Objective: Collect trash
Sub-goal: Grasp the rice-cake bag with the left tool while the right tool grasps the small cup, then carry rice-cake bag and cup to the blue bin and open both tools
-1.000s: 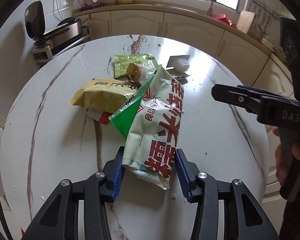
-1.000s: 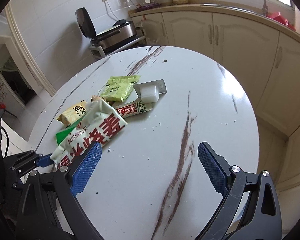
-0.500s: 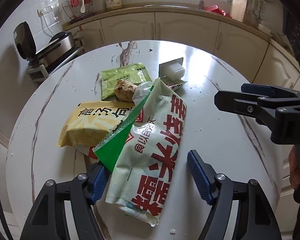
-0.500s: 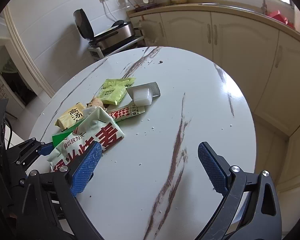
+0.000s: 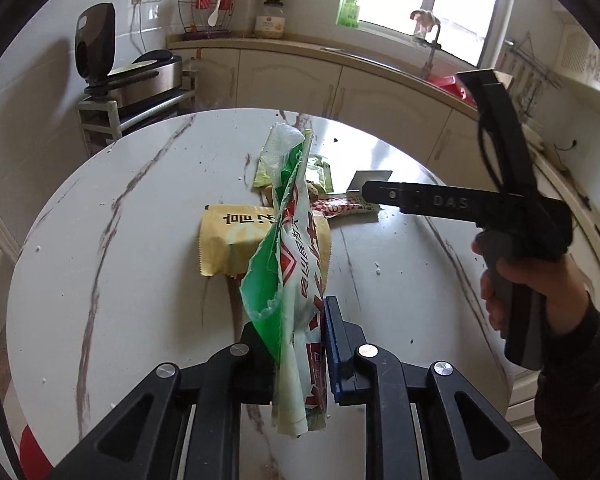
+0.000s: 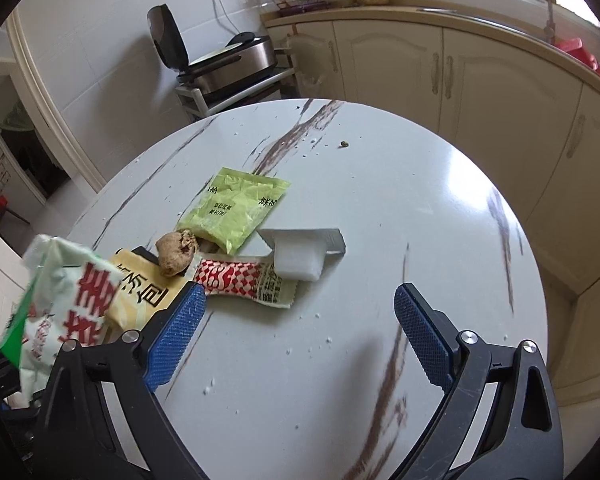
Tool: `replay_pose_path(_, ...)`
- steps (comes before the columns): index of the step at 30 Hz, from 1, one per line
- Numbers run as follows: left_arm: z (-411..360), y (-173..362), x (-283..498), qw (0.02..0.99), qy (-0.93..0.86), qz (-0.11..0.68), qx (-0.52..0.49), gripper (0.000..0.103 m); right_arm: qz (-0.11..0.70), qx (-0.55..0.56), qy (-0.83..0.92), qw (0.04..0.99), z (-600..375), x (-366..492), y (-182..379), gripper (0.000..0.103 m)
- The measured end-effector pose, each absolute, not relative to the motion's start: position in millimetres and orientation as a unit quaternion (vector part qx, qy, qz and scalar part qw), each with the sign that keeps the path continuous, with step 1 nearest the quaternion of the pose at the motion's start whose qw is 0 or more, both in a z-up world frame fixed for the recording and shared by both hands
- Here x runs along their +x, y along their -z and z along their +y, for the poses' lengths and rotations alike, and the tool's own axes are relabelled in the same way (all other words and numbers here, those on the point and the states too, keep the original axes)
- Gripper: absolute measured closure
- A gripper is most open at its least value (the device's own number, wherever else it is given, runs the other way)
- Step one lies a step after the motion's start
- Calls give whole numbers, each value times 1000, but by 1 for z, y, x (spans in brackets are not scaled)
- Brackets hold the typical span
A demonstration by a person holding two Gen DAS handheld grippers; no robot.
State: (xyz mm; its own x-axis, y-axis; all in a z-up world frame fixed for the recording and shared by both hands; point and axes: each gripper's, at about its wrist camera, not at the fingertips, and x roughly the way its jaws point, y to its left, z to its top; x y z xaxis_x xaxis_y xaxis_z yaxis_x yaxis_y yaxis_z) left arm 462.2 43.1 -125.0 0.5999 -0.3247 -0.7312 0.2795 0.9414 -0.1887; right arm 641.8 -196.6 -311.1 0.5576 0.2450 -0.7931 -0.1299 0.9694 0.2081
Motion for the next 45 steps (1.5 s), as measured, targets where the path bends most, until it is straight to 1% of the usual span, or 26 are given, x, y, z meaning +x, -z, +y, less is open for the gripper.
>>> replay_pose_path(2,51,123,459,896,164,412,-30,88,462,61,-105,878,-193,653,315,13)
replay_pose_path(3,56,122,459,897,161,410,-34,88,465,59,-104,877,-192,657,317,17)
replay_pose_path(4,59,123,457,897,160,411,-37,88,467,63,-108,875,-192,660,320,24)
replay_pose_path(5,61,123,457,896,162,410,-39,87,465,63,-112,876,-191,662,320,28)
replay_pose_path(6,63,123,457,896,162,411,-40,87,464,56,-113,877,-189,663,320,34)
replay_pose_path(8,62,123,454,897,160,410,-38,87,463,47,-112,878,-189,665,320,54)
replay_pose_path(13,58,119,450,896,166,410,-40,87,451,47,-123,883,-195,653,316,56)
replay_pose_path(15,52,116,451,896,171,409,-38,87,446,53,-128,884,-200,643,311,63)
replay_pose_path(21,28,106,445,895,185,404,-27,87,435,48,-134,889,-218,606,297,64)
replay_pose_path(27,-13,93,433,892,211,400,-8,87,413,89,-136,896,-259,558,287,64)
replay_pose_path(31,-61,84,429,886,239,397,9,87,385,109,-123,908,-297,520,271,64)
replay_pose_path(36,-141,79,430,871,282,400,43,87,358,140,-75,920,-365,475,260,64)
replay_pose_path(40,-207,87,440,852,318,410,72,87,354,164,-26,920,-420,447,272,64)
replay_pose_path(45,-272,114,461,824,347,438,94,87,380,201,6,903,-471,436,314,63)
